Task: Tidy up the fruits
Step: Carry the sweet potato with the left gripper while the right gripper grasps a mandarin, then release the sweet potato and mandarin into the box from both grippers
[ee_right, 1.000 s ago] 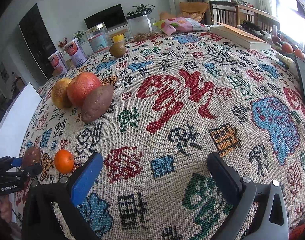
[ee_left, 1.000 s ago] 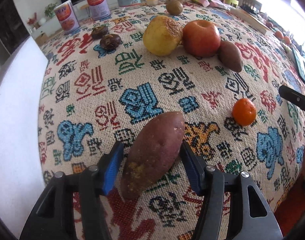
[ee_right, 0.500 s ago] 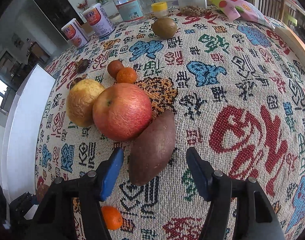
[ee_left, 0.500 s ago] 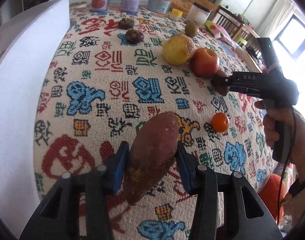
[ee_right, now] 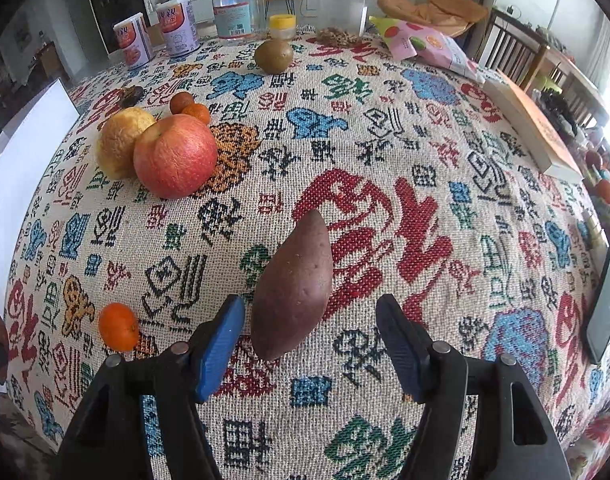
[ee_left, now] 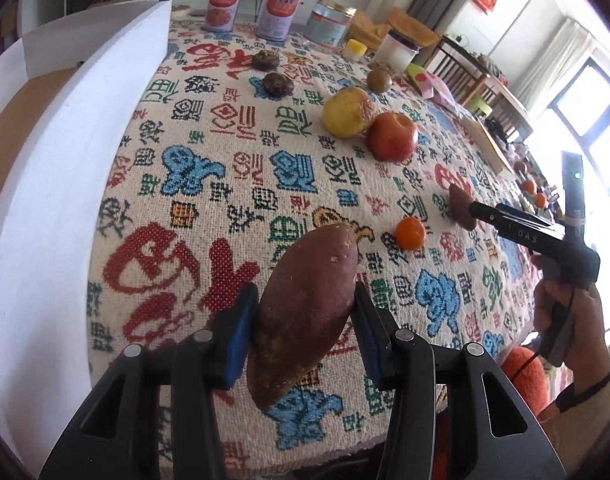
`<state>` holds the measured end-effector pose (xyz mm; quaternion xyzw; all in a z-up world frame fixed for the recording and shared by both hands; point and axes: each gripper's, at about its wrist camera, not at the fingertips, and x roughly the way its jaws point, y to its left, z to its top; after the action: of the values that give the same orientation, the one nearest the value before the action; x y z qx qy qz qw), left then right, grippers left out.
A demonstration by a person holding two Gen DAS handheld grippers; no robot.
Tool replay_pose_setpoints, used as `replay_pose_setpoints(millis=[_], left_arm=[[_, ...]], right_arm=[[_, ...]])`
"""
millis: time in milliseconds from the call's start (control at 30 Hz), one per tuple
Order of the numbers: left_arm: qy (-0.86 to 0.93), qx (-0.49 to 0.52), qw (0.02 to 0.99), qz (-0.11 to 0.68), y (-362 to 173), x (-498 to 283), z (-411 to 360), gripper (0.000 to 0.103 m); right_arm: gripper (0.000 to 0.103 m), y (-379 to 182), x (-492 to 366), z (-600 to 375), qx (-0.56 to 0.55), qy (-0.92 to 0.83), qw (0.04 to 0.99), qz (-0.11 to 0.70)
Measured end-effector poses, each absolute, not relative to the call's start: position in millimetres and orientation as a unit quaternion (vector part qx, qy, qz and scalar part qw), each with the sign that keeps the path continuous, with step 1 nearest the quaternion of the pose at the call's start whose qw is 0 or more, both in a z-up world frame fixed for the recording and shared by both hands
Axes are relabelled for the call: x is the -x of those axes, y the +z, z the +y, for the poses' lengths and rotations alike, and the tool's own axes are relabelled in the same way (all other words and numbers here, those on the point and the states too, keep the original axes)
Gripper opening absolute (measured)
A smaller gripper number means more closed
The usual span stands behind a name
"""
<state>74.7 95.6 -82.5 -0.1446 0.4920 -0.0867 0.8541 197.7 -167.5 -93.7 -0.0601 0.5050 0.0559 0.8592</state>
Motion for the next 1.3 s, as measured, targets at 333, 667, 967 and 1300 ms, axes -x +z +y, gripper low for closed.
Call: replay_pose_setpoints(millis=[333, 667, 967, 1300], left_arm=[[-0.098, 0.173, 0.856, 0.477, -52, -45, 102, 0.048], [0.011, 0.208, 0.897, 0.39, 54, 13, 219, 0.048], [0.171, 0.186, 0.834, 0.491, -48, -9, 300, 0.047], [0.157, 0.106, 0.906, 0.379, -12, -21, 252, 0.075]], right_arm=[[0.049, -118, -163, -73, 0.053, 0.237, 0.837, 0.49], [0.029, -12, -119, -2, -0.035, 0.379, 0.803, 0.459], [0.03, -17, -98, 176, -0.024, 0.487, 0.71, 0.509], [0.052, -13, -101, 108, -0.025, 0.437, 0.772, 0.461]])
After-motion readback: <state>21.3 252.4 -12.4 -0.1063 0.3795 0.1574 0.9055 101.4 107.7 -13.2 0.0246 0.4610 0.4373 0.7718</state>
